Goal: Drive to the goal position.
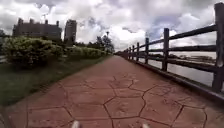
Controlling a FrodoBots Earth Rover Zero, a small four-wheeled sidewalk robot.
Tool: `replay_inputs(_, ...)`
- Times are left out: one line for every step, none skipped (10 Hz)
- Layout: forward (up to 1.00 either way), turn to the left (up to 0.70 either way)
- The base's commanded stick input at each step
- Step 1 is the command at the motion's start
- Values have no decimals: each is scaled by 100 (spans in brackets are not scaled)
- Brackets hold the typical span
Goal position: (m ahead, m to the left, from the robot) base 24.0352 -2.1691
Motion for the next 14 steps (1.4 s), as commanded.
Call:
replay_inputs(70, 0)
replay_inputs(70, 0)
replay_inputs(70, 0)
replay_inputs(70, 0)
replay_inputs(70, -35)
replay_inputs(70, -9)
replay_inputs(70, 0)
replay_inputs(70, 0)
replay_inputs(70, 0)
replay_inputs(70, 0)
replay_inputs(70, 0)
replay_inputs(70, 0)
replay_inputs(70, 0)
replay_inputs(70, 0)
